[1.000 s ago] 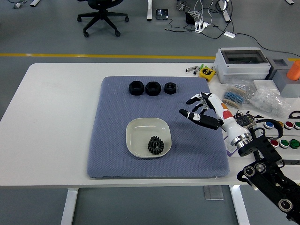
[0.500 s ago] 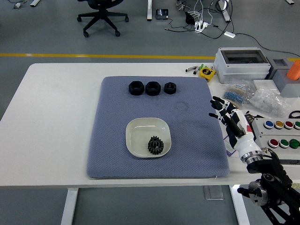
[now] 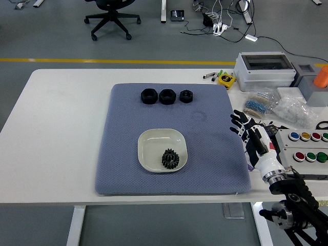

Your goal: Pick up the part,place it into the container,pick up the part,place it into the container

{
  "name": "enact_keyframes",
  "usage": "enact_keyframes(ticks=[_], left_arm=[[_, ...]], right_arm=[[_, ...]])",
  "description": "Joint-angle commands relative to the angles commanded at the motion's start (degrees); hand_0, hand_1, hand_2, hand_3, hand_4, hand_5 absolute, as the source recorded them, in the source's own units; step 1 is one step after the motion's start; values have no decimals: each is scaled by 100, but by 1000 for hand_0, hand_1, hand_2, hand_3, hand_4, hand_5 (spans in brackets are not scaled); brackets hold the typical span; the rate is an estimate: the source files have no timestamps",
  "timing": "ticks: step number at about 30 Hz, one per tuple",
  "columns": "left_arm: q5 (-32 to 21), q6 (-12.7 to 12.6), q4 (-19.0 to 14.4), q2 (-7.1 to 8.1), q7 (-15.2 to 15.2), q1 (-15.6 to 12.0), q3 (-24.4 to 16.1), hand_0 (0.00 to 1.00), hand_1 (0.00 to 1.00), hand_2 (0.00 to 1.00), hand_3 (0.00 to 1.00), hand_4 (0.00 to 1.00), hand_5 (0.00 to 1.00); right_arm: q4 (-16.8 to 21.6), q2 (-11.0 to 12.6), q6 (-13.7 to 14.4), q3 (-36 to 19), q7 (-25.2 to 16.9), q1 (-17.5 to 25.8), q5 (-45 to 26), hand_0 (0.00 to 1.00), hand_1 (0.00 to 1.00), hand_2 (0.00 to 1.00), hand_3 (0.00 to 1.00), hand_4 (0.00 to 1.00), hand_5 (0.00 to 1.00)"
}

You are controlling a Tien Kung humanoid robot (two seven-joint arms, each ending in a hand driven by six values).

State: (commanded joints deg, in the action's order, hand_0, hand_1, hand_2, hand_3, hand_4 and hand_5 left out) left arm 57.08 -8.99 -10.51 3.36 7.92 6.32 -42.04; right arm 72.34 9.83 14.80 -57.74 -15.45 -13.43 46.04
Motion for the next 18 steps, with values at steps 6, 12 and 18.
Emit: enact_keyframes(ticks=[6, 12, 18], left_arm=[[-5, 4, -1, -4, -3, 1, 13, 740, 698, 657, 581, 641, 611], [-6, 5, -4, -6, -1, 2, 16, 740, 698, 657, 582, 639, 610], [41, 14, -7, -1, 7, -5, -3, 740, 698, 656, 581, 640, 613]], right_arm=[[-4, -7, 18, -40, -1, 23, -10, 886, 818, 831, 819, 998, 786], [-2, -12, 165, -39, -113, 41, -115, 886, 816, 832, 818, 998, 802], [-17, -20, 416, -18, -329, 60, -307, 891, 816, 832, 817, 998, 831]])
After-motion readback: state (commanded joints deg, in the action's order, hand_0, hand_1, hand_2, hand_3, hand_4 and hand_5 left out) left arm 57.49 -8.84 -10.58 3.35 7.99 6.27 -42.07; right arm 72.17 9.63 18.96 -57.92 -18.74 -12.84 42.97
